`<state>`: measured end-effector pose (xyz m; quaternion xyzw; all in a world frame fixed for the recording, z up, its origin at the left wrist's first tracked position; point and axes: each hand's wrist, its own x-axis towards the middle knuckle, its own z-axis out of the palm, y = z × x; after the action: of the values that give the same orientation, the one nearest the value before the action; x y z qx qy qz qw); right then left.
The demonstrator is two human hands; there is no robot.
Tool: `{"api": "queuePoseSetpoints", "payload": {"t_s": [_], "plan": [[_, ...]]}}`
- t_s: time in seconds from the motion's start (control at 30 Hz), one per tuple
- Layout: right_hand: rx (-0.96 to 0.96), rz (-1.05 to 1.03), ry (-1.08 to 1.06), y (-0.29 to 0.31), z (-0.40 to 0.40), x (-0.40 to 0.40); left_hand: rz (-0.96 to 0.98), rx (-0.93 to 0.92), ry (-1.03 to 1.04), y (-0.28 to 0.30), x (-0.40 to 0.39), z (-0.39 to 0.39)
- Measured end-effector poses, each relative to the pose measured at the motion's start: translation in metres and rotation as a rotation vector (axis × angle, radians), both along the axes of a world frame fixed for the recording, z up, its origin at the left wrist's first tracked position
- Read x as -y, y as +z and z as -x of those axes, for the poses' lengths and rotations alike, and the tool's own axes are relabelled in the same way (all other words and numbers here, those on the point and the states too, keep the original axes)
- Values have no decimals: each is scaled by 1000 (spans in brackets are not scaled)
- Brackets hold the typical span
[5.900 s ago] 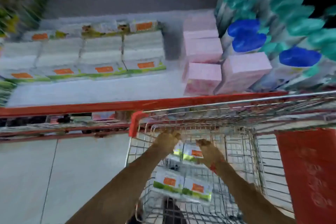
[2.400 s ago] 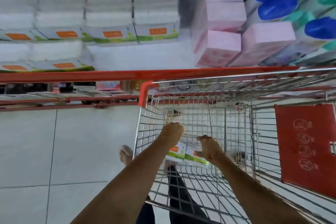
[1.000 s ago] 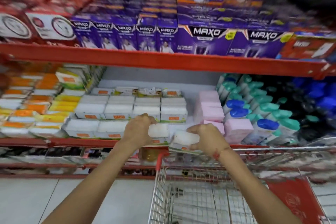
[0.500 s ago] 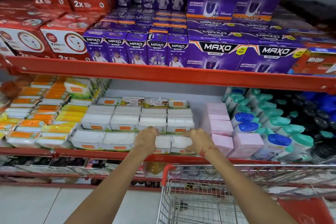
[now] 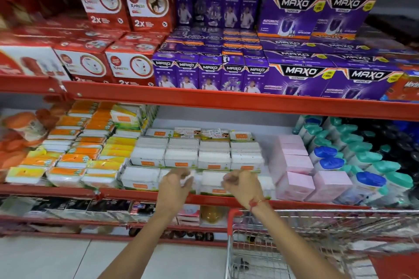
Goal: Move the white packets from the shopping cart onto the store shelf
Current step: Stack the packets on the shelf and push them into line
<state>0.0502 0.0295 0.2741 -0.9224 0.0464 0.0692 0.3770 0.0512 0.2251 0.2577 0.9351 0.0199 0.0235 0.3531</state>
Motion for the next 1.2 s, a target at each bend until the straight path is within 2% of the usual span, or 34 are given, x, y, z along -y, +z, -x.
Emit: {"api": "queuePoseSetpoints", "payload": {"t_s": [0.07,0.13,0.2,0.27,0.37,0.6,0.77,1.2], "plan": [[-268,-418,-138,-7,4,-36,129,-82,214,1,-35,8],[-580,-829,-284,-14,9,-63,348,-289,419,-1,-64,10],[-680,-1090,-436,-24,8,-93,705,-498,529,-5,-91,7],[-685,-1229,-566,-33,2,-114,966,-617,554,-7,-105,0],[-661,-1291,-688,-40,-12,-138,1107,-669,512,-7,-112,-13],[-640,-1355,-847,-37,-39,-158,1155,-735,499,-9,-117,-47],[-583,-1382,-868,-35,-52,-165,1099,-751,455,-8,-121,-61],[-586,-1219,-766,-40,-60,-161,972,-735,365,-13,-127,-72]]}}
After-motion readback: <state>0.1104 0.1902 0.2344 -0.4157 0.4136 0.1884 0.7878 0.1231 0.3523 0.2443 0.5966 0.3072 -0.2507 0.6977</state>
